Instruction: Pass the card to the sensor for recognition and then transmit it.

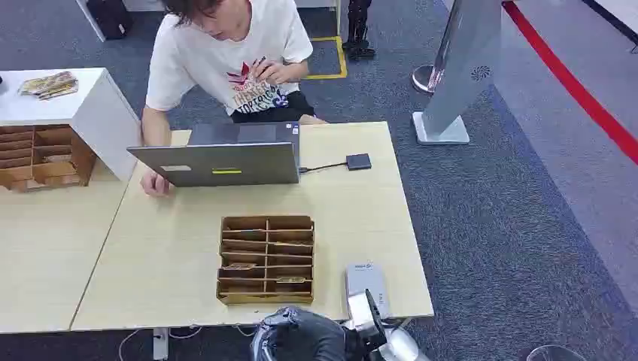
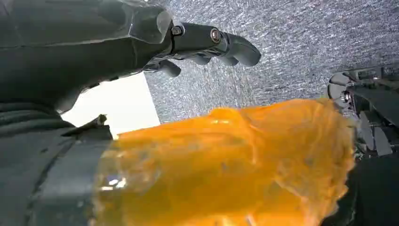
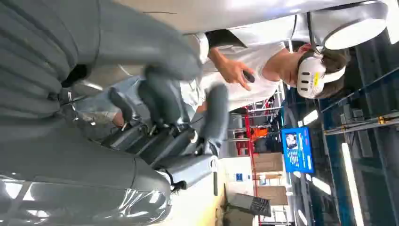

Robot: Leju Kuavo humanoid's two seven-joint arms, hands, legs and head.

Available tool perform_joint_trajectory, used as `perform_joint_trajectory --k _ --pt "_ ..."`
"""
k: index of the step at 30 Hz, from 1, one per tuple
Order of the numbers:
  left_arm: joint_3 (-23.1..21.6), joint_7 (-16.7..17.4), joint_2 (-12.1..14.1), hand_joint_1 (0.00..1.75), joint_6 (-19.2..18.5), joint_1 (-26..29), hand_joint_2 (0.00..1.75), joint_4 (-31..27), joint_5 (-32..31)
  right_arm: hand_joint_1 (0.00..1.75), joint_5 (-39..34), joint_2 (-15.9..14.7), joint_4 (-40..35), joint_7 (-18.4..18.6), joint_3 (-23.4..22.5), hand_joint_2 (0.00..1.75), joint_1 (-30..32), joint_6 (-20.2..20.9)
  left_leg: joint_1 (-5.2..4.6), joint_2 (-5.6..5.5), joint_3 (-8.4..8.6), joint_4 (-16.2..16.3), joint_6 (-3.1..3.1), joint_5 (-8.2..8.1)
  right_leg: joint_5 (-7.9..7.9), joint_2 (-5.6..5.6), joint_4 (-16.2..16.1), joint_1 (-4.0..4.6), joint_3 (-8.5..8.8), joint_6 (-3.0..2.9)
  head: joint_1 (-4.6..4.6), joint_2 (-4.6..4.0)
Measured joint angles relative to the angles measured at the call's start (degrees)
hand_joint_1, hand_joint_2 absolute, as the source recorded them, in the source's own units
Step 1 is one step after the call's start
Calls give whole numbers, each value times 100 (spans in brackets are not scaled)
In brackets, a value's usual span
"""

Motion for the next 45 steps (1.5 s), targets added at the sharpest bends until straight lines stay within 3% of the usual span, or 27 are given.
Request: perform_joint_trajectory --k 17,18,23,27,36,40,45 --pt "0 0 2 0 -7 0 0 0 -17 0 -59 -2 24 4 0 0 -3 39 0 0 0 0 0 0 0 0 0 0 0 0 0 0" --pt "0 0 2 0 -7 0 0 0 -17 0 -61 -2 24 4 0 175 -3 39 0 0 -1 0 0 0 0 0 0 0 0 0 0 0" --pt "0 0 2 0 -9 0 0 0 -22 0 -70 -2 22 53 0 175 -2 -13 0 0 -1 0 0 0 0 0 0 0 0 0 0 0" --pt "0 0 2 0 -2 0 0 0 -33 0 174 -2 4 131 -6 175 -39 -342 0 0 -1 0 0 0 0 0 0 0 0 0 0 0" --pt "0 0 0 0 96 3 0 0 -31 0 1472 0 -210 413 -175 175 -504 -2009 0 0 0 0 0 1 1 0 0 0 1 0 -2 0" --pt "0 0 -4 0 125 6 0 0 -31 0 2692 85 -470 584 -260 175 -728 -3461 0 0 -1 0 0 1 1 1 0 0 0 0 0 0" --pt "0 0 -9 0 136 6 0 0 -37 0 3182 164 -714 649 -278 175 -868 -3905 0 -1 -2 0 0 1 0 -1 0 0 0 0 0 0"
